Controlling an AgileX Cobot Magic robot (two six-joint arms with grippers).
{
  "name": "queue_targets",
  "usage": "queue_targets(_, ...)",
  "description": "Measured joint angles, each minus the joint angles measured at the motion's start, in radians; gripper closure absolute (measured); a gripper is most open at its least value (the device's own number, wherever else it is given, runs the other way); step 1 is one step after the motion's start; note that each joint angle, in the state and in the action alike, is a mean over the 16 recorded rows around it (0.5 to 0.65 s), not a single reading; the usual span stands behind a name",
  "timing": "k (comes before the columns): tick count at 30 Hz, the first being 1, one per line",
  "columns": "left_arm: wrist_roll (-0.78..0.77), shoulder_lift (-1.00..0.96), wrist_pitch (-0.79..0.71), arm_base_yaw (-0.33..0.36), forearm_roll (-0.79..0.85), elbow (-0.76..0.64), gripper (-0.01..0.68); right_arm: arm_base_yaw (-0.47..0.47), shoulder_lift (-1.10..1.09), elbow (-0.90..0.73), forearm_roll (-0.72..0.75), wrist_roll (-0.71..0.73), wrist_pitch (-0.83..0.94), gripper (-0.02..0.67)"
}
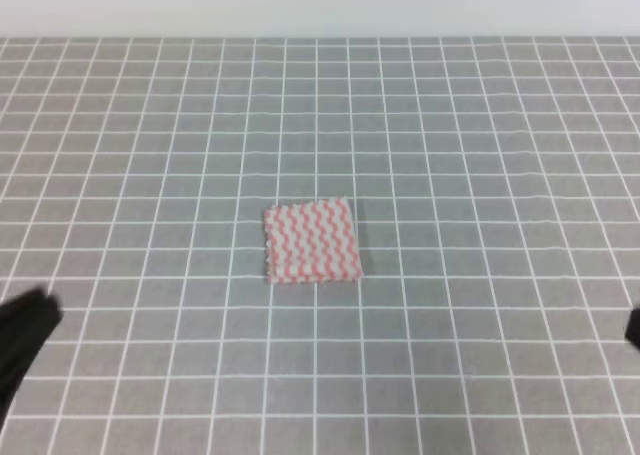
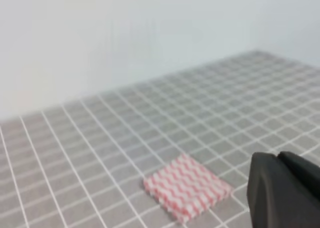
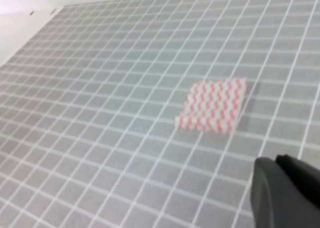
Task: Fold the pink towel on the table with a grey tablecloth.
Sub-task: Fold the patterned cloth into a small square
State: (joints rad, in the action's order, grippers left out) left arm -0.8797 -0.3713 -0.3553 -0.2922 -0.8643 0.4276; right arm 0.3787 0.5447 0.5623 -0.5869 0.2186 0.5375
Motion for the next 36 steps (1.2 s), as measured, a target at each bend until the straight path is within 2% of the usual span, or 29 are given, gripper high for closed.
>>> queue_targets(7,0.004,0.251,0.036,0.0,-0.001,-0.143,0.676,0.0,-0.148,-0.121,-0.008,0.031,-0.068,0.664)
queue_targets(13,0.006,0.359,0.134,0.0,-0.003,-0.267,0.676,0.0,-0.214,-0.219,-0.024,0.091,-0.221,0.664)
queue_targets(24,0.007,0.387,0.253,0.0,-0.007,-0.423,0.676,0.0,-0.244,-0.392,-0.054,0.157,-0.456,0.664)
queue_targets(36,0.007,0.388,0.195,0.0,-0.007,-0.436,0.676,0.0,-0.243,-0.496,-0.059,0.157,-0.461,0.664)
